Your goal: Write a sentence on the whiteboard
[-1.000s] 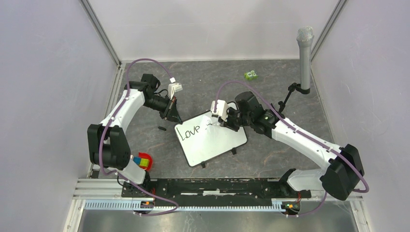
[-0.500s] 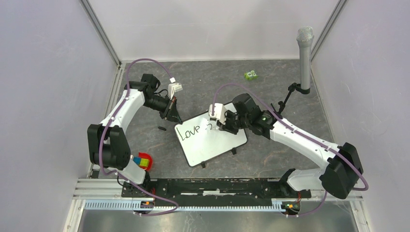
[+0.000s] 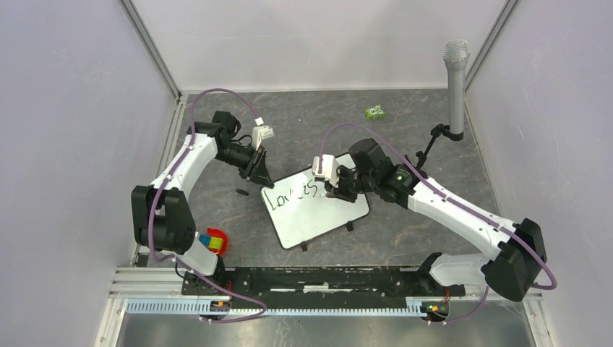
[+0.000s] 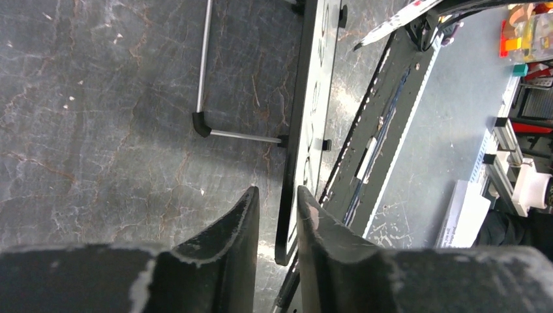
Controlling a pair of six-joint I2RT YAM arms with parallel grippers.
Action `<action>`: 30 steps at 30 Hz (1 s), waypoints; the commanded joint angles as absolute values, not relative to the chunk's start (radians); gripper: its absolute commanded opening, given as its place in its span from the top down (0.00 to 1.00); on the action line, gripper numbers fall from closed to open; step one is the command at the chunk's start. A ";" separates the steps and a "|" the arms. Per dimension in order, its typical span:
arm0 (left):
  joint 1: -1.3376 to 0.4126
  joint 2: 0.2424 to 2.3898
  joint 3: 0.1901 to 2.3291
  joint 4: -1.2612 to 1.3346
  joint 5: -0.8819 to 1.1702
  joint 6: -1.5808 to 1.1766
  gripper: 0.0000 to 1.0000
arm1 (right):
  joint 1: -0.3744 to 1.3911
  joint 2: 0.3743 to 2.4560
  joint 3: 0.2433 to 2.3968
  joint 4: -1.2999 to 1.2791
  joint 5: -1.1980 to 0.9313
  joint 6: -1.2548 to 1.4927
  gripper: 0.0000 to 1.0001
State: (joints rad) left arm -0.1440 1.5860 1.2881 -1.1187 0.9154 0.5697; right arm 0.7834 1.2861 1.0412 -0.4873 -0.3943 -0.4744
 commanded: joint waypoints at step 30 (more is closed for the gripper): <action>-0.155 1.545 1.249 -1.124 0.907 0.577 0.87 | 1.084 1.276 0.897 -0.201 -0.238 -0.353 1.00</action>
